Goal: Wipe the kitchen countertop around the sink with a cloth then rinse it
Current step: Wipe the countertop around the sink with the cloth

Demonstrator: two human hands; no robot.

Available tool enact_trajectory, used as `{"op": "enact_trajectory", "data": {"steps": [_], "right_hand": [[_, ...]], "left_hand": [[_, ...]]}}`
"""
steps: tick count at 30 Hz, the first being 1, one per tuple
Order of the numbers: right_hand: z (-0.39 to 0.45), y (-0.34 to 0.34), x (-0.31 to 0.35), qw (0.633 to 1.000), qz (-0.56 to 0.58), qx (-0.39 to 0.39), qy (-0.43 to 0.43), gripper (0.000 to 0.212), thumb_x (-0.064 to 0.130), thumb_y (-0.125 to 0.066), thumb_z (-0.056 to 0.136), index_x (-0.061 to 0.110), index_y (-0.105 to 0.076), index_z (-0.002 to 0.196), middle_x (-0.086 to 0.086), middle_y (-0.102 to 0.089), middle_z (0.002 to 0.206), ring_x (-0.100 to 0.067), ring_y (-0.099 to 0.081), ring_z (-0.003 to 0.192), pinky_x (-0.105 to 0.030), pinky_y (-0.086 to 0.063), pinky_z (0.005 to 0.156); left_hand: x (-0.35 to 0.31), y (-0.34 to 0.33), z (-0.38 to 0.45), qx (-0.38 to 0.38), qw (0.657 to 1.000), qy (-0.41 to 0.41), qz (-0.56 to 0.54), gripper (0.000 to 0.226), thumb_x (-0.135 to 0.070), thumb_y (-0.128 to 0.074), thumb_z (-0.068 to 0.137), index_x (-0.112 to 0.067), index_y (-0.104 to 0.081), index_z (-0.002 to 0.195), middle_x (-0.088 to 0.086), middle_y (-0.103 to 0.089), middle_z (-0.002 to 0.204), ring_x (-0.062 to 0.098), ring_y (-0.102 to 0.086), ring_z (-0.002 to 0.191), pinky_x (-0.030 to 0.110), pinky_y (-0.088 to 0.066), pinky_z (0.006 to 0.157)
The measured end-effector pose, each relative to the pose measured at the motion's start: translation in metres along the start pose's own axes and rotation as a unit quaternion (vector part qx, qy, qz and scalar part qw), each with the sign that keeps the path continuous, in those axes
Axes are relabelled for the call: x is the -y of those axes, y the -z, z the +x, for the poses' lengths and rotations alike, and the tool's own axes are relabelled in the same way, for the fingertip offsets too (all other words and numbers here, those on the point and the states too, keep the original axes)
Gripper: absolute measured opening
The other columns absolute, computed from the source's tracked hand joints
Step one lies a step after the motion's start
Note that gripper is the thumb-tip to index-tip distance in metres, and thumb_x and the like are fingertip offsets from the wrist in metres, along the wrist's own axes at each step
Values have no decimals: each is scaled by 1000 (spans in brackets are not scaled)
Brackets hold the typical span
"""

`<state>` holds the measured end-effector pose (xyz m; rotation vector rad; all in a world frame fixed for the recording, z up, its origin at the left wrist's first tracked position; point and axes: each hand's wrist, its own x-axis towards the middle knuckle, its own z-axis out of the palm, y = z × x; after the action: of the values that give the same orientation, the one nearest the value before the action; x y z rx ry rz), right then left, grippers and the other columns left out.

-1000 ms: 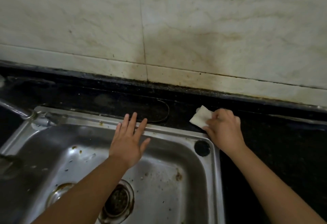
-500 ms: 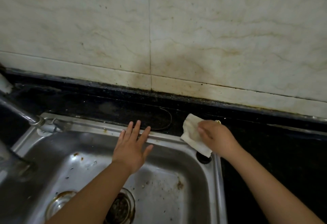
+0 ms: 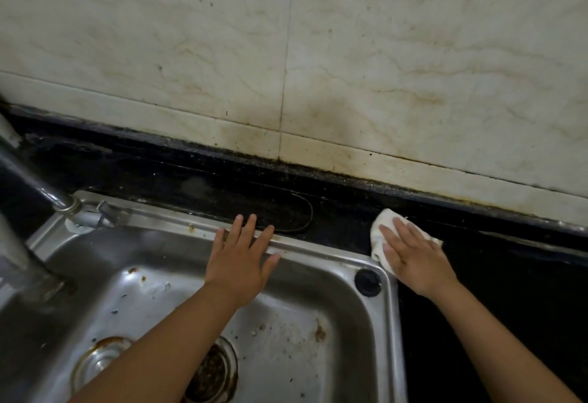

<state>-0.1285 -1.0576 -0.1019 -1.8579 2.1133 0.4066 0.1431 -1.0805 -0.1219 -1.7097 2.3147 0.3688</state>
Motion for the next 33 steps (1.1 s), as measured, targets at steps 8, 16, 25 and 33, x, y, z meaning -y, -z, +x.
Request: {"op": "enact_trajectory", "data": {"steps": [8, 16, 25, 33], "right_hand": [[19, 7, 41, 999, 39, -5, 2, 49, 37, -13, 100, 33, 0, 148, 1, 12, 157, -21, 8, 145, -41, -2, 116], [2, -14, 25, 997, 55, -46, 28, 51, 48, -5, 96, 39, -5, 146, 9, 6, 157, -15, 3, 145, -35, -4, 116], [-3, -3, 8, 997, 70, -7, -30, 49, 37, -13, 101, 33, 0, 147, 4, 13, 157, -19, 9, 145, -39, 0, 116], [47, 13, 113, 983, 49, 8, 175, 48, 35, -12, 101, 31, -1, 148, 4, 13, 157, -20, 11, 144, -37, 3, 116]], "left_hand": [[-19, 11, 2, -17, 999, 5, -48, 54, -46, -12, 97, -26, -5, 147, -1, 8, 156, 18, 14, 141, 47, 9, 112], [-30, 11, 6, -48, 997, -26, -48, 48, -41, -16, 99, -25, -22, 144, -3, -3, 156, 17, 8, 142, 42, 5, 114], [-20, 2, 5, -64, 995, -44, -67, 62, -50, 0, 90, -26, -13, 146, -3, -1, 156, 14, 10, 142, 38, 5, 114], [31, -1, -27, -112, 990, 27, -79, 85, -55, 4, 72, -18, -22, 144, 4, -11, 155, 18, -2, 143, 38, -1, 114]]}}
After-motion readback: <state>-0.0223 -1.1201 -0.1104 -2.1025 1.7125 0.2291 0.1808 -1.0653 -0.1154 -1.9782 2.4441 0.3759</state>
